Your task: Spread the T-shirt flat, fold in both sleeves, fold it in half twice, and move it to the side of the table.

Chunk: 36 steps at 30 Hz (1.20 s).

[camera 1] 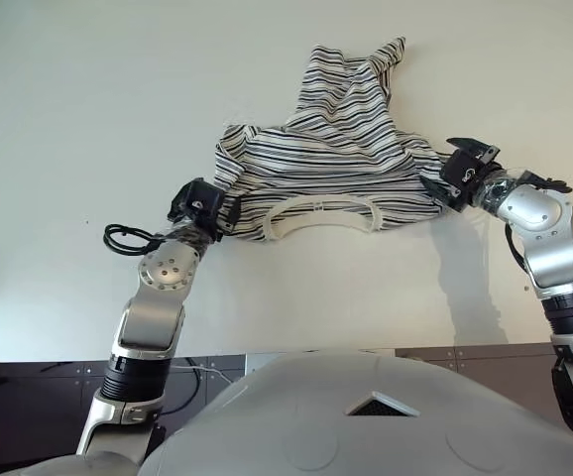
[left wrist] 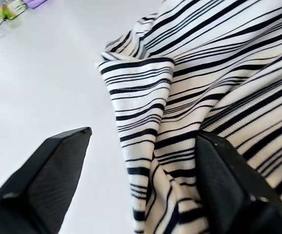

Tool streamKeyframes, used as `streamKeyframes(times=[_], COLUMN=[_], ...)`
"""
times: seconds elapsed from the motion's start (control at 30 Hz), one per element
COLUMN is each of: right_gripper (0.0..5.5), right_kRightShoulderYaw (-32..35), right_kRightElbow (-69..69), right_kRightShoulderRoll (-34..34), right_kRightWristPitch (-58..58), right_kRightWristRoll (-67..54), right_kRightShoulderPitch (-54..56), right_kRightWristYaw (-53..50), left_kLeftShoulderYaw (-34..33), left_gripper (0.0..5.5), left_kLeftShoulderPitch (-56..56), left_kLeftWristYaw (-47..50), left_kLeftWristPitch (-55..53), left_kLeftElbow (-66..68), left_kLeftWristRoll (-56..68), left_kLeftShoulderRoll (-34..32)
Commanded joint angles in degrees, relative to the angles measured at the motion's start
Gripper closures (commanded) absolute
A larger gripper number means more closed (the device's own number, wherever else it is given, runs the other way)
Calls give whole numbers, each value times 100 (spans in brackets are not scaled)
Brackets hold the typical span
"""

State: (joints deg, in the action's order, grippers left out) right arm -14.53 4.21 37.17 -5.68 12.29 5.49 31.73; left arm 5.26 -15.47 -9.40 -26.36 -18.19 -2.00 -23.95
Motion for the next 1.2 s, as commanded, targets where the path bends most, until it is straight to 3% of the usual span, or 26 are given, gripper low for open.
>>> streamKeyframes(times=[0.03, 0.17, 0.3, 0.43, 0.5, 0.53, 0.63, 0.73, 0.83, 0.97, 1.2], right_gripper=[185, 185, 185, 185, 185, 185, 185, 185, 185, 185, 185], right_kRightShoulderYaw=[-223, -265, -303, -67, 384, 633, 1198, 1391, 1138, 997, 376], right_kRightElbow=[388, 269, 206, -103, -769, -1036, -868, -420, -292, -44, 364], right_kRightShoulderRoll=[-103, -294, -395, -562, -736, -628, 199, 1133, 1839, 2173, 1639], right_kRightWristPitch=[-680, -826, -898, -578, -310, -138, 1152, 2847, 3761, 4284, 4319], right_kRightWristRoll=[341, 341, 346, 92, -504, -567, 223, 890, 952, 1000, 1667], right_kRightShoulderPitch=[-245, -306, -315, -332, -427, -506, -806, -1552, -2311, -2312, -1346], right_kRightWristYaw=[-24, -176, -254, -391, -401, -466, -1136, -1466, -902, -503, -529], left_kLeftShoulderYaw=[-1143, -2658, -3154, -2850, -2432, -1943, -773, -131, 329, 559, 692], left_gripper=[198, 198, 198, 198, 198, 198, 198, 198, 198, 198, 198], left_kLeftShoulderPitch=[49, 240, 308, 8, -285, -551, -1139, -1712, -2041, -1902, -1133], left_kLeftWristYaw=[474, 707, 522, 289, -316, -671, -962, -1335, -1212, -1140, -968], left_kLeftWristPitch=[24, 76, -77, -41, -67, 258, 2144, 3077, 3678, 3965, 3570], left_kLeftElbow=[310, 478, 488, 451, -148, -400, -537, -641, -90, 241, 525], left_kLeftWristRoll=[1069, 2604, 3501, 3290, 3363, 2745, -41, -1300, -2449, -3055, -3488], left_kLeftShoulderRoll=[1117, 1872, 2033, 1862, 1626, 1160, -309, -1160, -1704, -1880, -1518])
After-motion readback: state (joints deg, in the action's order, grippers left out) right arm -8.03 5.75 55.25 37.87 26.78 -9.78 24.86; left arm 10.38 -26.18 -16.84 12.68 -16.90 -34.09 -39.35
